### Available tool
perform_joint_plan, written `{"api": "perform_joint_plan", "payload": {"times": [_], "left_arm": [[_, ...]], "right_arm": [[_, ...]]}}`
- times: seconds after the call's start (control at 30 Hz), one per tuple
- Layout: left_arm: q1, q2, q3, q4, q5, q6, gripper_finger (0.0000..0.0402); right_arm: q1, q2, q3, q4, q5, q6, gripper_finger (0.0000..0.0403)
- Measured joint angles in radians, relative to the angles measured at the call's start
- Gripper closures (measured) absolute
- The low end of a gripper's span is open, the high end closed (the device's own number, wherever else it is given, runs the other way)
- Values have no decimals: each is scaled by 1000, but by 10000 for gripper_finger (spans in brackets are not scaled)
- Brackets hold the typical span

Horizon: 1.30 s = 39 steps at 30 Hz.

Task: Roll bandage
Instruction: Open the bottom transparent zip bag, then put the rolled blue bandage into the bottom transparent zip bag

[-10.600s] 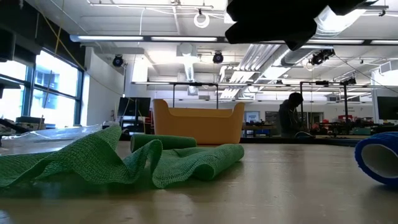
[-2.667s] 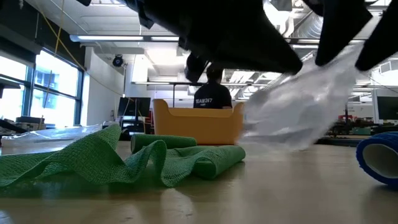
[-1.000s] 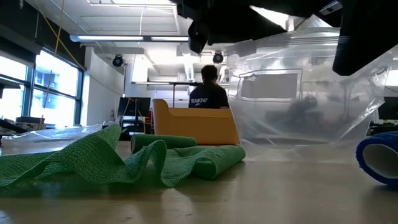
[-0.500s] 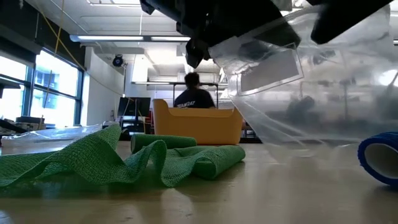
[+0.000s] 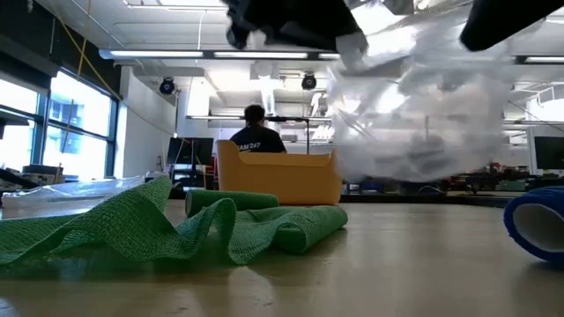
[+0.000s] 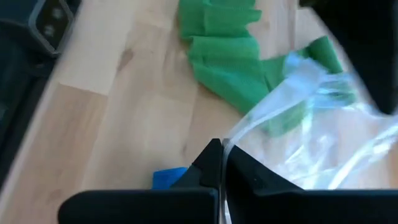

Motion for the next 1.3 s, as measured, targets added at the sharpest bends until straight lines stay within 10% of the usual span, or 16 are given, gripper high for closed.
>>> {"api": "perform_joint_plan", "payload": {"times": [0.23, 0.67, 1.3], "left_arm": [[-48, -3, 34, 23, -151, 141, 400], [-28, 10, 33, -130, -125, -21, 401], [-13, 11, 33, -213, -35, -75, 401]], "right_arm": [[-22, 3, 0, -53, 85, 46, 383], [-22, -71, 89, 13, 32, -34, 197], [124, -125, -371, 175, -113, 421, 190]]}}
